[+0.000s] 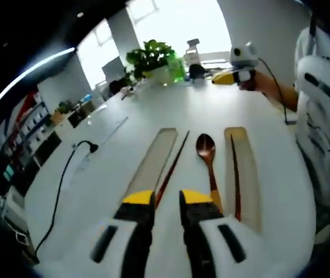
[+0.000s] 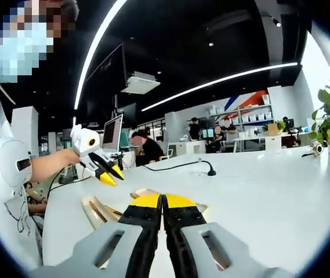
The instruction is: Arrange the utensils inside the cutlery case until each visible utensil rests in its matching compartment.
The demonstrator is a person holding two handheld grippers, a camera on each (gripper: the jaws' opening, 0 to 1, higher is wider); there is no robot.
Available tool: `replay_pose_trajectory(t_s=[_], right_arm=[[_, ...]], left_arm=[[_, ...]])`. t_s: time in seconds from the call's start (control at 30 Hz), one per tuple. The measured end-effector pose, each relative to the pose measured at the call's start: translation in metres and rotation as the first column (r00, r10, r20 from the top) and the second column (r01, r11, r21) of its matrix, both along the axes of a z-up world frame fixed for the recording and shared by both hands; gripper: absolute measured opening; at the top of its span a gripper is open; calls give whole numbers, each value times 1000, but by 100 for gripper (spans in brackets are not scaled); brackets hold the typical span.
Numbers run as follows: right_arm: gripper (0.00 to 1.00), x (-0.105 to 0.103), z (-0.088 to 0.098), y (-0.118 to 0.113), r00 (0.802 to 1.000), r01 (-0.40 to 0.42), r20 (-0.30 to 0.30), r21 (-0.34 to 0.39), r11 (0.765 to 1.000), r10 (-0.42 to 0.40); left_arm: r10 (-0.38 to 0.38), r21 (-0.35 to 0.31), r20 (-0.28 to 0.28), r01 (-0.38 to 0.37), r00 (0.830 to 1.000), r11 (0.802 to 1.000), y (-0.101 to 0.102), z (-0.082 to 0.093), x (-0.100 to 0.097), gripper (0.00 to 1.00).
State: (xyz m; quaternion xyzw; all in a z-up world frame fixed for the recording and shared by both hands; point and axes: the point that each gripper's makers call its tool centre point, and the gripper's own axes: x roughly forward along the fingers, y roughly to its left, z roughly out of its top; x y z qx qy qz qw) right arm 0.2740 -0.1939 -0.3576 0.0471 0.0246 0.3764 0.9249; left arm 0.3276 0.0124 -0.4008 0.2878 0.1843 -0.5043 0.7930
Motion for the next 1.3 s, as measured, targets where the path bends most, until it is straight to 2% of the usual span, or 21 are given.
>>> replay_pose_trajectory(t_s=[0.13,0.37,0.67,1.3], right_arm=[[0,2,-6,-5,999,21,-28,-20,1000,-22],[0,0,-7,-9,999,25,-37,-21,999,-26],[0,3,-8,-14,998,46,-40,-11,999,-46],[0,6,-16,-8,998,25,-61,-5,1000,-25]], left_arm=[[-38,13,-17,38,999,999,-1,-3,8,18],[-45,53,-55,48,997,997,0,-19,19,18],[-56,80,-92,64,994,995,1,-36,25,18],[-65,145,-133,85,989,986,3,-54,33,18]])
